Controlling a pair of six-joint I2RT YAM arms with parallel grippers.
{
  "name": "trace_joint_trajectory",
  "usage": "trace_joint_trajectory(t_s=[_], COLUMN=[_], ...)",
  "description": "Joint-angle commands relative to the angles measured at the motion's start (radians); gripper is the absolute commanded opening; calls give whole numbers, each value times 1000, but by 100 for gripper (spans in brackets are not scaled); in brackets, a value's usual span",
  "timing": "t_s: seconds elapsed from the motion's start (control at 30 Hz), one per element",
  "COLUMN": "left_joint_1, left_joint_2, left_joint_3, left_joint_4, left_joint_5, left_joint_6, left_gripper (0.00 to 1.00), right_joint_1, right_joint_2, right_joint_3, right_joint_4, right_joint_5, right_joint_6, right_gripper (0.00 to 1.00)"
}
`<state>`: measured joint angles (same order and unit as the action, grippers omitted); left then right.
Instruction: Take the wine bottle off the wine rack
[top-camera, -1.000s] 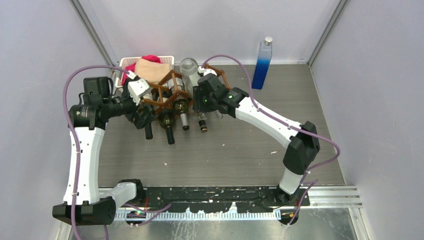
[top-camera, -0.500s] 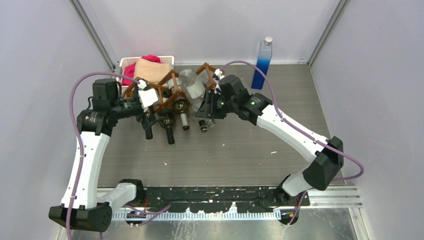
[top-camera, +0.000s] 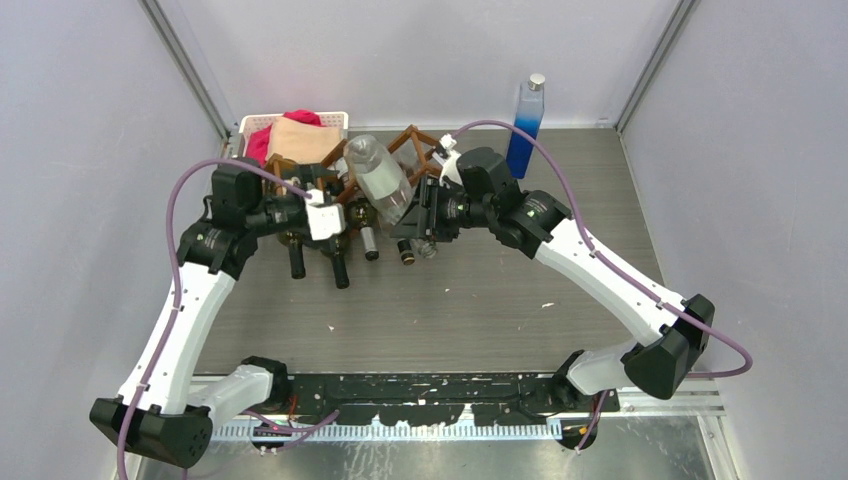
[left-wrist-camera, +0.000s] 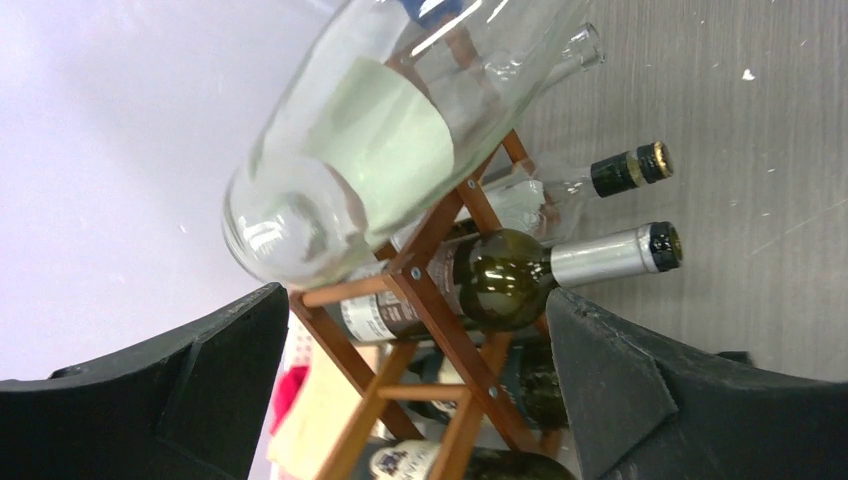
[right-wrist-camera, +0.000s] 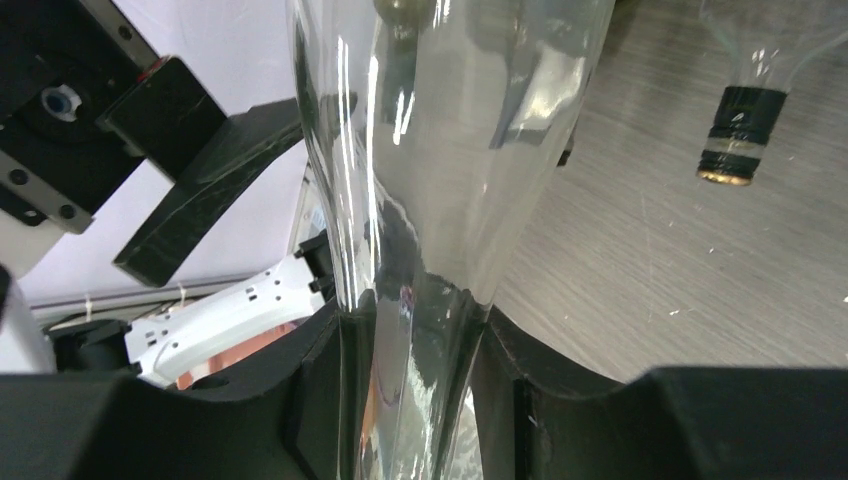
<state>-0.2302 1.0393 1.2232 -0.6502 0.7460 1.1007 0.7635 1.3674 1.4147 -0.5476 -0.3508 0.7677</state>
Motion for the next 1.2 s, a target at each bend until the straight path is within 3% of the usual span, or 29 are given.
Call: trace_joint_trajectory(t_s=[0.0,0.3,0.43,0.83,0.93,1.03,1.1,1.13,1.17], left_joint_1=[-19,-48,-65,-96,-104,-104,-106,-106,-106], left_joint_2=[-38,-19,-3,5,2,-15,-44,-62,-81], left_joint_3=[-20,-45,-21,-7,-6,-21,-67,-95,-131], left_joint_4=[147,6,-96,-160,-169,-138,-36,52,142], left_joint_5=[66,75,52,-48,-67,-67,-50,-45,-42], left_joint_6=[183,543,606,583,578,569,527,477,448], left_gripper=[100,100,100,97,84,54,24,13,4], right_joint_1=[9,69,102,191,196,196,195,195,195], right_joint_2=[-69,-25,-21,-4,-1,-1,-3,-7,-11], right_joint_3=[103,204,233,284,284,287,289,288,284], right_joint_4=[223,20,-36,-113,-117,-127,-136,-138,-137], right_joint_5=[-153,-236,-247,-248,-240,-209,-172,-155,-140], right_joint_6=[-30,-145,-193,-291,-298,-307,-316,-326,-331], right_gripper=[1,1,1,1,1,4,21,34,59])
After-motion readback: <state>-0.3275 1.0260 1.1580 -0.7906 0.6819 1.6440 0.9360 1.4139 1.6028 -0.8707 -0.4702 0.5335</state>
